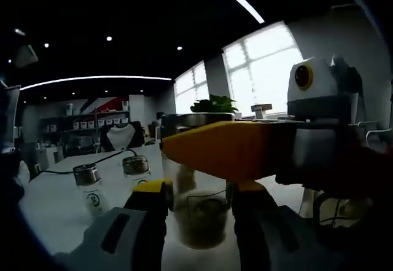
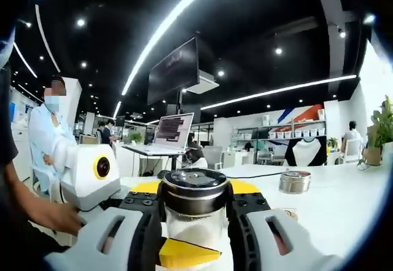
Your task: Rotate the seasoning bottle until the label or dispensing opening points toward the visible target arrow and the bottle remains upright within the marked orientation range
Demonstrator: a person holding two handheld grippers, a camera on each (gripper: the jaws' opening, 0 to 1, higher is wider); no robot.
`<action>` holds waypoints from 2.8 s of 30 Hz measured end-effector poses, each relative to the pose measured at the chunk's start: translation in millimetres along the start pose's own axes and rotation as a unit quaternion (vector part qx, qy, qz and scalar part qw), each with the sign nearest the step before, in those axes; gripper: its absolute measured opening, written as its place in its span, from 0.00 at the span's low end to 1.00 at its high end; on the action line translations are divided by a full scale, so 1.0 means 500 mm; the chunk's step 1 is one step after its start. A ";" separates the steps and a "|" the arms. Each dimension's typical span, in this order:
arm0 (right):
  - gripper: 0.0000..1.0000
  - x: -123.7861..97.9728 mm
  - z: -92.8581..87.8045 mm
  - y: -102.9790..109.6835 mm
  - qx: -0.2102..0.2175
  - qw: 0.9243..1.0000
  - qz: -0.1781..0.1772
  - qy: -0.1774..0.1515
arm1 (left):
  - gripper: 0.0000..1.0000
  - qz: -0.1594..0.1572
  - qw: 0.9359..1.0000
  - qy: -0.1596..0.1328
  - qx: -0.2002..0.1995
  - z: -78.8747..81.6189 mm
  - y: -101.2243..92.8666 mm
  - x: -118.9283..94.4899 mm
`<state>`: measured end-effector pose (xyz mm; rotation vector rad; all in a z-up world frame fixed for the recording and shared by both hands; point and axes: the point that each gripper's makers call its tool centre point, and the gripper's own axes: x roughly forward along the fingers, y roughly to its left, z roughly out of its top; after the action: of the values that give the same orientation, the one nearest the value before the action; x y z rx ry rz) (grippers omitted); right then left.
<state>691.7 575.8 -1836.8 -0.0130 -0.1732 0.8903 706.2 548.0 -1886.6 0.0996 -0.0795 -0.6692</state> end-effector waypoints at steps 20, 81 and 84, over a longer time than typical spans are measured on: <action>0.37 -0.008 0.001 -0.007 -0.012 1.000 -0.023 0.001 | 0.43 -0.018 0.999 -0.028 -0.014 0.008 -0.006 0.002; 0.37 -0.022 -0.006 -0.011 -0.006 0.999 0.026 0.030 | 0.42 -0.027 0.999 -0.034 0.001 0.026 -0.013 -0.001; 0.36 -0.022 -0.013 -0.016 0.009 0.999 0.021 0.036 | 0.42 -0.035 0.999 -0.030 -0.001 0.019 -0.014 0.001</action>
<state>692.0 562.7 -1844.0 -0.0320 -0.0989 0.9314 701.4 541.4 -1878.0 0.0808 -0.1343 -0.7428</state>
